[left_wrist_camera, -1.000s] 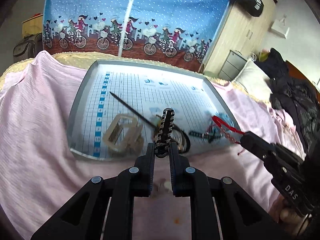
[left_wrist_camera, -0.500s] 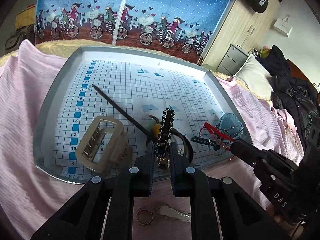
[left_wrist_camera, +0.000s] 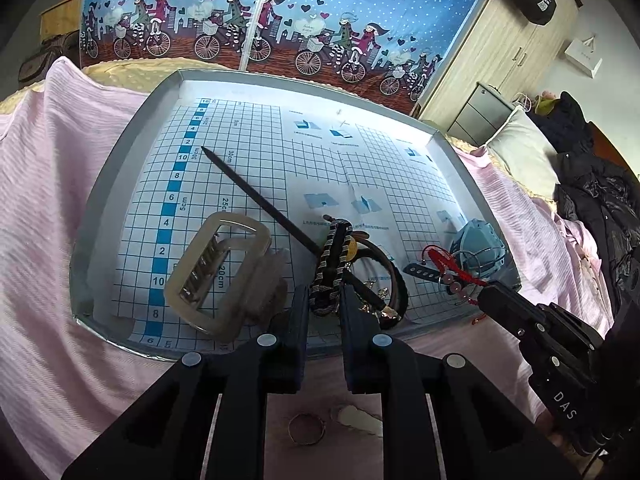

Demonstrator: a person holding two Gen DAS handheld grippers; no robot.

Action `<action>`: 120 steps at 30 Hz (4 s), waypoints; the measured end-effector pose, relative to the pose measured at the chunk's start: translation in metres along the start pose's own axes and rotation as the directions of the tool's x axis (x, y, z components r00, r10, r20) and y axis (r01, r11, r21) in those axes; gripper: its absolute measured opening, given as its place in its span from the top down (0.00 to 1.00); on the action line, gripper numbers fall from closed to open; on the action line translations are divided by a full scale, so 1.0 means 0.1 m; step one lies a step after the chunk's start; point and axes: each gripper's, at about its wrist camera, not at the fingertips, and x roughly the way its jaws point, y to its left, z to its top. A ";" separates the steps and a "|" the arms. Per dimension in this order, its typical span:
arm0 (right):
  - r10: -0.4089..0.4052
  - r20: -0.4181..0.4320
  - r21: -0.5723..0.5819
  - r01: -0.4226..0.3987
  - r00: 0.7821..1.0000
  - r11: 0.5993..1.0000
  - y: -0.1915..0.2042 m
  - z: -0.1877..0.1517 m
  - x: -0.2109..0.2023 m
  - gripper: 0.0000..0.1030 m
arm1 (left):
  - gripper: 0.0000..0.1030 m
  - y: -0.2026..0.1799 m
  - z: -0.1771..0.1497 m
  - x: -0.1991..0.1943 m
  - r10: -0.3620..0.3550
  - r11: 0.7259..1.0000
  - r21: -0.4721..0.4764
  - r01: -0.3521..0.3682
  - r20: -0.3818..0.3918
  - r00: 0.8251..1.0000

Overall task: Organize jewelry
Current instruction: 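Carry the bracelet and keychain into the tray and open both tools, then withdraw both tools from the tray back toward the last items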

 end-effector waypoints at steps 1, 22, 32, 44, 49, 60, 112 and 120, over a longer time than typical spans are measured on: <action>-0.004 -0.001 0.002 0.004 1.000 1.000 -0.01 0.00 0.00 0.94 | 0.88 0.00 0.00 0.00 0.001 1.000 -0.001 -0.001 0.000 1.000; -0.077 0.163 0.086 0.063 0.984 0.994 -0.18 0.16 -0.58 0.10 | 0.02 -0.16 -0.03 -0.74 0.030 0.999 0.007 -0.033 0.277 0.960; -0.029 0.279 0.002 0.030 0.960 1.000 0.20 0.12 -1.27 0.00 | 0.02 -0.42 -0.30 -1.55 0.009 0.999 0.044 -0.031 0.421 0.907; -0.036 0.383 0.047 0.019 0.923 0.999 0.43 -0.32 -2.01 0.00 | 0.02 -0.79 -1.03 -2.29 0.087 0.972 0.146 -0.185 0.508 0.857; -0.051 0.367 0.077 0.024 0.929 0.997 0.49 -0.59 -2.23 0.00 | 0.02 -0.83 -1.44 -2.48 0.124 0.965 0.132 -0.226 0.531 0.838; -0.075 0.257 0.113 0.047 0.964 0.992 0.63 -0.95 -2.34 0.00 | 0.02 -0.81 -1.80 -2.40 0.207 0.960 0.090 -0.267 0.415 0.886; -0.069 -0.101 0.046 0.074 0.993 0.996 0.28 -0.64 -1.20 0.00 | 0.02 -0.21 -0.87 -1.50 0.321 0.889 0.295 -0.350 0.142 0.936; 0.027 -0.175 -0.017 -0.030 0.984 0.999 0.23 -0.47 -0.65 0.00 | 0.02 -0.11 -0.83 -1.02 0.267 0.930 0.264 -0.255 -0.010 0.964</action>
